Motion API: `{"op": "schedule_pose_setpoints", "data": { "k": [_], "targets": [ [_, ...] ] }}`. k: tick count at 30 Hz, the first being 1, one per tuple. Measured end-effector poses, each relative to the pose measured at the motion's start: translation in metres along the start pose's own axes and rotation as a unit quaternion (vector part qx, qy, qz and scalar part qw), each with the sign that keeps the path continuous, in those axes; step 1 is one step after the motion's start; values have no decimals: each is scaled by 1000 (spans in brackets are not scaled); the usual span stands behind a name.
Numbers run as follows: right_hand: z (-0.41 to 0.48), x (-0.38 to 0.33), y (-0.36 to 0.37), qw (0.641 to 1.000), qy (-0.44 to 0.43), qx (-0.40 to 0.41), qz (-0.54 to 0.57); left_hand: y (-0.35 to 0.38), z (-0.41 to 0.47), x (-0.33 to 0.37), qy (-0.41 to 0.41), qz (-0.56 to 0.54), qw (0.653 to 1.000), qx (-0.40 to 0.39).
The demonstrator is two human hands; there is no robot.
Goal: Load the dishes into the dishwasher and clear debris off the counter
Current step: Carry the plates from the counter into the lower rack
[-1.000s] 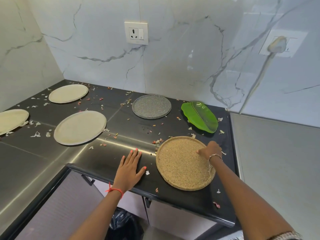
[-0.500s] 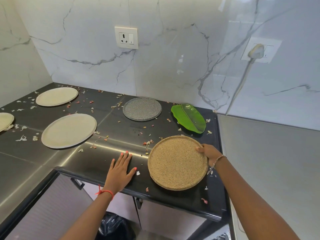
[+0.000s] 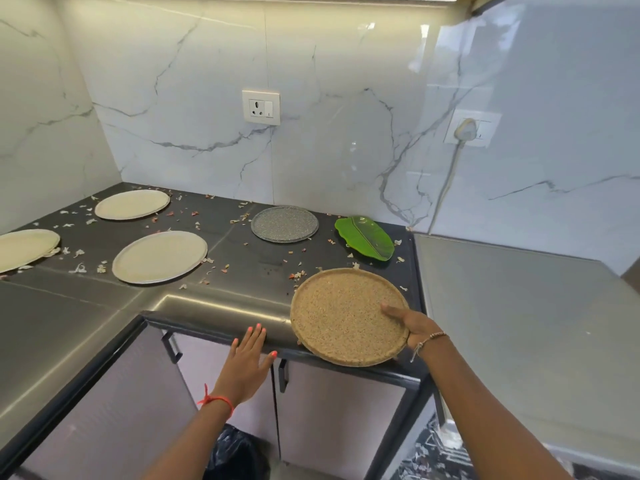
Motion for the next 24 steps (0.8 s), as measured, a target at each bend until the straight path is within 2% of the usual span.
{"op": "schedule_pose_setpoints", "data": {
  "k": [8, 14, 24],
  "targets": [
    [-116, 83, -3, 997, -19, 12, 68, 8, -133, 4, 7, 18, 1000, 11],
    [-196, 142, -45, 994, -23, 44, 96, 14, -228, 26, 25, 29, 999, 2],
    [-284, 191, -128, 992, -5, 89, 93, 50, -307, 76, 65, 18, 997, -26]
  ]
}}
Point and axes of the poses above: each hand's wrist, its own z-axis towards the middle knuckle, its own y-axis out of the palm, x = y × z, the point moved 10 cm from there along z, towards the middle knuckle, and after that the axes turned 3 degrees about z, right-handed, at the moved point
